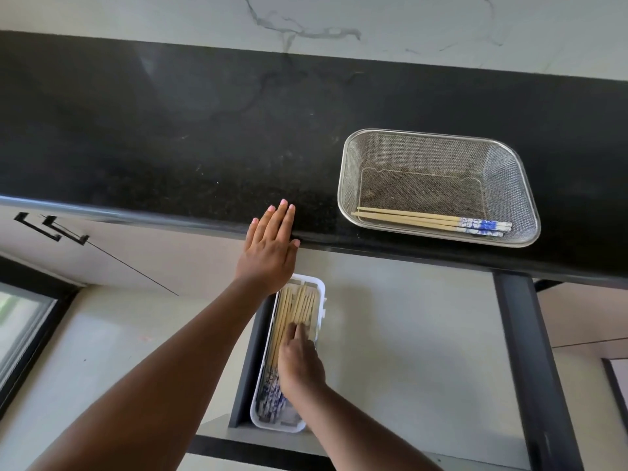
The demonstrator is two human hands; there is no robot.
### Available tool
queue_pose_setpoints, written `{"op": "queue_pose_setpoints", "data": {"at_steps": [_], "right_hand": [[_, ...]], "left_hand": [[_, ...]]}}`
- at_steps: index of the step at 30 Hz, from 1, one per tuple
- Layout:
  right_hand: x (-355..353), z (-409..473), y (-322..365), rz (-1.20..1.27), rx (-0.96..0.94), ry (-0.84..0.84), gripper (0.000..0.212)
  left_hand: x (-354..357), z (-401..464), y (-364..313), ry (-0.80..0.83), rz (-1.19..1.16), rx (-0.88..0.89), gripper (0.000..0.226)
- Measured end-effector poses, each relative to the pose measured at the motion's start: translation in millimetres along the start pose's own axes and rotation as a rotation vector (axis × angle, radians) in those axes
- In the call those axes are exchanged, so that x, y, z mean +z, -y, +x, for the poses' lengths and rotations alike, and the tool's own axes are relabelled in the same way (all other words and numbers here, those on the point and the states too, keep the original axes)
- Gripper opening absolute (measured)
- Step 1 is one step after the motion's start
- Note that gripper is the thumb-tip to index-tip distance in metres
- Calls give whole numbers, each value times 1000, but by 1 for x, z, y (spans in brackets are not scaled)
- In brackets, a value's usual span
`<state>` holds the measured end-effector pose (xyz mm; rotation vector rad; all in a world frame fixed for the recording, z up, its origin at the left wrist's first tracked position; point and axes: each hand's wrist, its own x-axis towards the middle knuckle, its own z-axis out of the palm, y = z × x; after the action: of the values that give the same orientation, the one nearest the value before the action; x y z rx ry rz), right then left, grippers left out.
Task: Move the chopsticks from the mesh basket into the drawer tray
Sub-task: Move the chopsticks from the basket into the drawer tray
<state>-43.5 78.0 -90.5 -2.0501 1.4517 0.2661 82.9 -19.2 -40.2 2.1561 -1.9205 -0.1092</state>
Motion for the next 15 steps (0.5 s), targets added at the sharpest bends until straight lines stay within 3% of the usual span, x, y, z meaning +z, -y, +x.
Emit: {"op": "queue_pose_setpoints", "data": {"at_steps": [3,10,15], "right_hand": [[3,-2,1,-23,-109,-28,70],[11,-20,-12,-97,-263,155,60],[-11,-27,-15,-73,-281,144,65]], "left_hand": [[0,0,0,-3,-1,-1,58],[1,0,0,-2,-2,-2,58],[-1,-1,-2,-9,-4,-2,59]]}}
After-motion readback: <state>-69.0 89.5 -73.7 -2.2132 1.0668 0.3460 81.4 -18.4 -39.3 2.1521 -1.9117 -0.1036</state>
